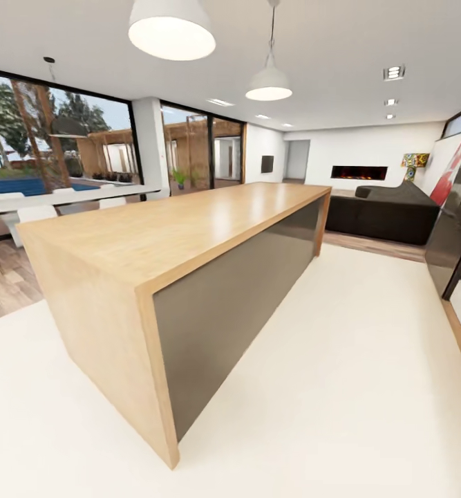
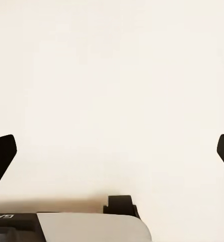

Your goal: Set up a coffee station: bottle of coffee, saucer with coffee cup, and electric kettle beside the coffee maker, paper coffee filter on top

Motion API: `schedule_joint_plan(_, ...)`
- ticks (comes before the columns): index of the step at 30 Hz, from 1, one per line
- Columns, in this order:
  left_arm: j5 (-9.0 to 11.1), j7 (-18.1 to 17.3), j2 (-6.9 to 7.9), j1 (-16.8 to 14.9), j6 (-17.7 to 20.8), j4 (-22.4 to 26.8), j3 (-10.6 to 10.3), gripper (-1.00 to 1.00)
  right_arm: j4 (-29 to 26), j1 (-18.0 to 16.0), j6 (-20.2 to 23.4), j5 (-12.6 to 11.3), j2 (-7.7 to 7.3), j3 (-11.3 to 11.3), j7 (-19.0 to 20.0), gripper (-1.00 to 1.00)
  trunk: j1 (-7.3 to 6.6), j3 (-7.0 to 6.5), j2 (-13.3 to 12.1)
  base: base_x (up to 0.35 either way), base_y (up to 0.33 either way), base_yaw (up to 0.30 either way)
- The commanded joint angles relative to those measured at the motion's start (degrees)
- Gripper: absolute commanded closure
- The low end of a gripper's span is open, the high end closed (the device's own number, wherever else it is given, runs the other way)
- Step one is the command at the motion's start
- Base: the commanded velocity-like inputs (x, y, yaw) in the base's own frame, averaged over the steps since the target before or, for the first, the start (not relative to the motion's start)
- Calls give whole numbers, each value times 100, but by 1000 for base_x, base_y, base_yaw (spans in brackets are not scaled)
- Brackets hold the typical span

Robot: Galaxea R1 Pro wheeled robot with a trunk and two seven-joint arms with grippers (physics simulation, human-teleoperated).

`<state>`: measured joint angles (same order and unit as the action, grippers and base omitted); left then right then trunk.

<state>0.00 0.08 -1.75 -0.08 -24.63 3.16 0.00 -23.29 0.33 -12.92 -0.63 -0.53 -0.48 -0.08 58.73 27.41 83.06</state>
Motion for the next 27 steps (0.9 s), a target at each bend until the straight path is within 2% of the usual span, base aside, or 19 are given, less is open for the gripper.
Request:
schedule_joint_plan(1, 0, 1, 0, -1, -15, 0, 0, -100, -8, 2, -8, -7, 1, -5, -1, -100, 0, 4, 2, 0, 0, -291)
schedule_joint_plan(27, 32, 1, -11, -1, -30, 41, 7, -100, -1, 2, -8, -7, 1, -5, -1, -100, 0, 4, 2, 0, 0, -291)
